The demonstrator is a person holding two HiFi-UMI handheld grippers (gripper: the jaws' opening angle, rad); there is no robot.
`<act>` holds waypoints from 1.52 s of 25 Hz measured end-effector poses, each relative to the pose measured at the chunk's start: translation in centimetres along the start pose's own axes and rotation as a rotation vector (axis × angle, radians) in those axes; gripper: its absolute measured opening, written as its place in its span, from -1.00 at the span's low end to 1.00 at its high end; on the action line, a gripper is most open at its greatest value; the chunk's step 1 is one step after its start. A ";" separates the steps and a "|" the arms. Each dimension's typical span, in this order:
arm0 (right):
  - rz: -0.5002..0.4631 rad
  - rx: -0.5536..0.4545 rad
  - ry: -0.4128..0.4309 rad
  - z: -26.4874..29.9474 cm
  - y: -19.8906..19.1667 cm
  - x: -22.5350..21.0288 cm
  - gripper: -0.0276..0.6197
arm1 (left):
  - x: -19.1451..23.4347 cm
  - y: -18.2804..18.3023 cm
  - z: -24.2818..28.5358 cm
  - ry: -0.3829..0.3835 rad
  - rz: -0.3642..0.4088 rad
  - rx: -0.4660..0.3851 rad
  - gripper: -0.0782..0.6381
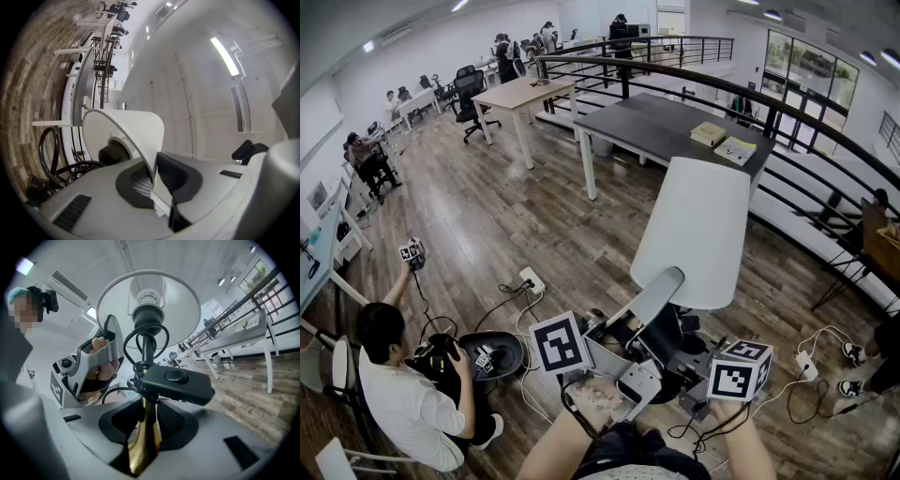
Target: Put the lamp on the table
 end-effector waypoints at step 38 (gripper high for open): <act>-0.016 0.036 0.019 10.8 6.3 -4.9 -0.56 | 4.9 11.8 -3.5 -0.006 0.004 -0.029 -0.70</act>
Point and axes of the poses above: the fingertips, and each gripper's own axes: z forward along the fingers, x to its left, y out of its top, the point moved 7 cm from there along -z, backward along the fingers, and after that the axes turned 13 degrees about x, right-handed, at the moved point
